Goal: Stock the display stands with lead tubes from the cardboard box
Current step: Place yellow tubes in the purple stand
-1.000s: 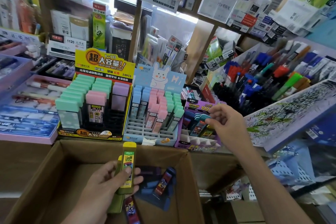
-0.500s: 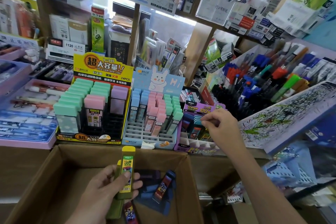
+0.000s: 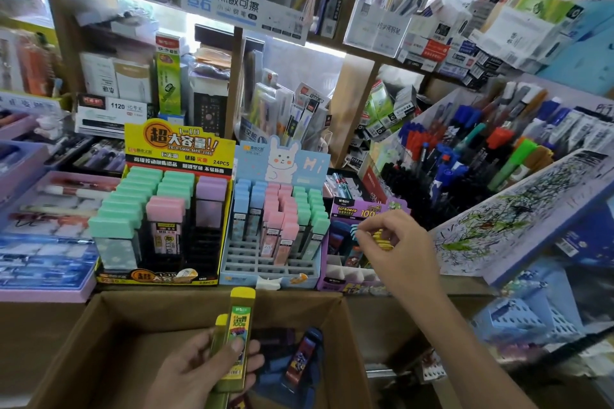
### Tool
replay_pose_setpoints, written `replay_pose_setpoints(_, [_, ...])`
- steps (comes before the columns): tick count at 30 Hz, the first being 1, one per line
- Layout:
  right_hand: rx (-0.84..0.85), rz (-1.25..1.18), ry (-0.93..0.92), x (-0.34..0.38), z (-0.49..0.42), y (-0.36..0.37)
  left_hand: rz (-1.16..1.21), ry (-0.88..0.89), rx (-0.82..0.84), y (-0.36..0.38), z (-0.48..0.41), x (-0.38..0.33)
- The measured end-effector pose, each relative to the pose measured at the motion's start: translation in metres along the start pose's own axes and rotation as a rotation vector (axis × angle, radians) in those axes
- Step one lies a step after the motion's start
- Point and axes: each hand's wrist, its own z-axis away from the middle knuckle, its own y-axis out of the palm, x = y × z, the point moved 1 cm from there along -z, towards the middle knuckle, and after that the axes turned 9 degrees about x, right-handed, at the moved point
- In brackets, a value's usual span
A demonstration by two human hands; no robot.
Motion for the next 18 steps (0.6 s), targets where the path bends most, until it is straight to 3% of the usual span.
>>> replay_pose_setpoints(11, [0.448, -0.523, 0.21, 0.047, 0.046, 0.064, -0.064, 0.001, 0.06, 0.0, 0.001, -0.002])
replay_pose_setpoints(18, [0.556, -0.738, 0.299, 0.055, 0.053, 0.078, -0.071, -0.001, 0.07, -0.002, 0.001, -0.005])
